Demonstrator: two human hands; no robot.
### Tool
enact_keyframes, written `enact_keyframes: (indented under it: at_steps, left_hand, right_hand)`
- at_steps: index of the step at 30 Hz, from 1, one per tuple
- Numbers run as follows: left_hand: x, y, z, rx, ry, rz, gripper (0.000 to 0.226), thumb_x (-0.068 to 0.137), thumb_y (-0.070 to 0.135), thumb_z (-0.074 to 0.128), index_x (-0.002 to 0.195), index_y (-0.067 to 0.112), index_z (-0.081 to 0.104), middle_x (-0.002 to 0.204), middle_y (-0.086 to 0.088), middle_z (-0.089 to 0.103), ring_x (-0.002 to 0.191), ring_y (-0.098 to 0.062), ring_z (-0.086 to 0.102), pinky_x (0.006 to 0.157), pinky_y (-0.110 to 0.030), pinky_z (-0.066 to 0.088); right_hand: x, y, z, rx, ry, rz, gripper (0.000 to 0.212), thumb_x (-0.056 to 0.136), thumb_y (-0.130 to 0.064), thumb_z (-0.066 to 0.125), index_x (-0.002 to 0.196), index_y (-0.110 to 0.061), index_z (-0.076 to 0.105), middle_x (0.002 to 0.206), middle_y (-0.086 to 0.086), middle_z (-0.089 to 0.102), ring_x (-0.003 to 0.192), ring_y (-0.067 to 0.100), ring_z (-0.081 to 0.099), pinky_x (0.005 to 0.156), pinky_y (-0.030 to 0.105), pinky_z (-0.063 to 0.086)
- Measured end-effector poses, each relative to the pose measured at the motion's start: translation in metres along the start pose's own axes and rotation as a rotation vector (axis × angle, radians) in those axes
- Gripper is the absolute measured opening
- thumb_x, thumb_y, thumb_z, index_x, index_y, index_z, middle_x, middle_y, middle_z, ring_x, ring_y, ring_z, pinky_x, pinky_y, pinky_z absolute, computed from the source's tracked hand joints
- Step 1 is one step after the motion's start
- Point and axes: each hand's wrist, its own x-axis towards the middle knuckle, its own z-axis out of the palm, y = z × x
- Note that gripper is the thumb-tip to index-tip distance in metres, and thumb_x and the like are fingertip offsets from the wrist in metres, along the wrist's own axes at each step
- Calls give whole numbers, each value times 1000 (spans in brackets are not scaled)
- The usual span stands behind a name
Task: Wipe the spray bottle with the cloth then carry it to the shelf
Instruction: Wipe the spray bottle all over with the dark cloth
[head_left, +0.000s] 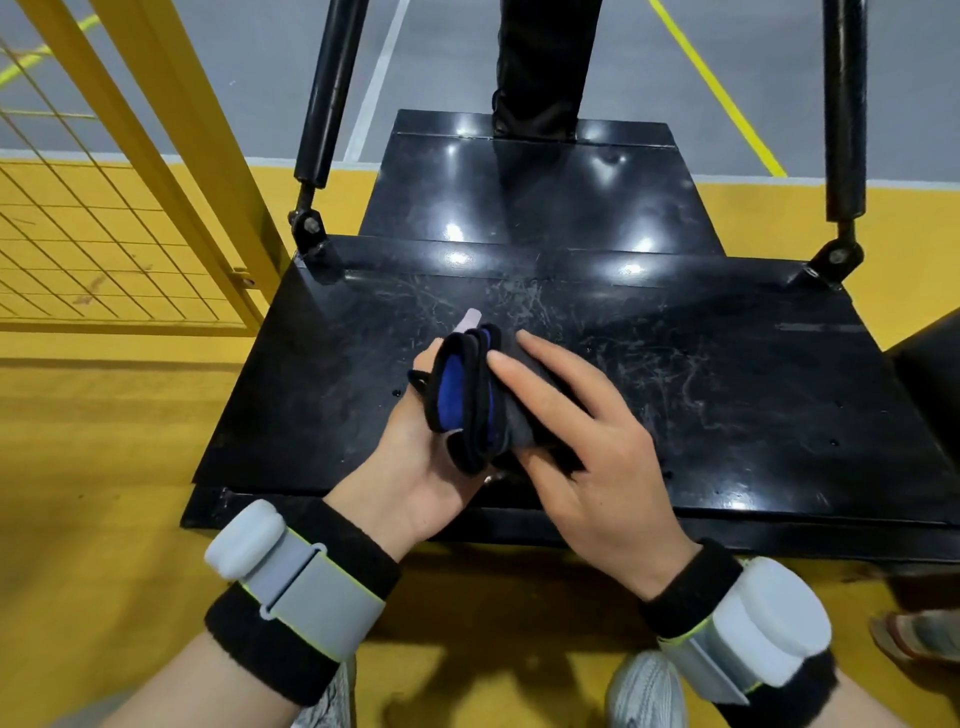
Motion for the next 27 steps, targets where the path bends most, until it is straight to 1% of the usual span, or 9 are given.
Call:
enact_keyframes:
  at_steps: [4,7,9,12,14,18,21,24,27]
  left_hand:
    - [5,-7,7,94,117,61,46,95,51,53,96,13,79,92,-8,79,77,-20,75,65,-33,60]
    - [5,-9,11,103,183,33,35,102,44,50,110,17,71,106,-9,76,98,-24,72,95,-39,58]
    - [4,-6,14,112,197,34,46,100,49,52,127,15,67,124,-13,73,110,-27,70,103,-42,53]
    - [5,-2,12,147,202,41,49,104,48,42,130,12,64,117,-18,72,92,-26,69,79,-37,58]
    - [6,-1,6,120,165,14,50,107,47,37,112,12,73,100,-13,78,79,-24,74,66,-33,61]
    - [6,-5,1,171,78,2,52,105,47,41,90,16,81,96,-11,78,78,-25,74,66,-35,61]
    - [4,-8,7,251,84,31,50,102,53,39,108,14,70,108,-13,72,87,-24,69,74,-38,57]
    - [9,-11,6,243,103,69,47,104,54,42,127,19,63,113,-7,72,85,-18,70,68,-33,56]
    - [12,-4,3,223,107,81,45,106,51,42,112,19,73,98,-5,79,78,-15,76,63,-30,60]
  right_hand:
    - [3,5,-3,-33,128,97,54,91,2,70,140,-18,62,134,-3,67,128,9,61,108,26,48]
    - [7,5,-3,41,203,212,39,98,-14,67,133,-30,65,116,-28,68,112,-8,63,94,11,46]
    - [8,5,-1,153,188,298,39,99,-20,65,135,-37,63,117,-34,67,114,-10,63,95,12,46]
    - [4,4,0,98,72,228,52,95,-10,69,143,-26,58,138,-15,63,133,1,55,111,22,43]
    - [2,5,-1,39,-6,135,59,94,-7,69,149,-24,54,148,-2,57,140,9,50,117,27,40]
    - [2,8,-5,-101,47,-11,52,95,-11,63,146,-17,56,143,7,62,135,19,57,114,30,44]
    - [3,6,-5,-77,176,70,44,94,-4,66,138,-13,64,129,-2,70,124,11,64,105,28,50]
    - [7,5,-6,104,223,266,34,99,-15,65,131,-27,67,112,-26,72,110,-9,64,93,14,48]
    - [9,7,-8,221,116,355,35,99,-21,65,133,-28,67,121,-23,73,117,-6,64,97,18,49]
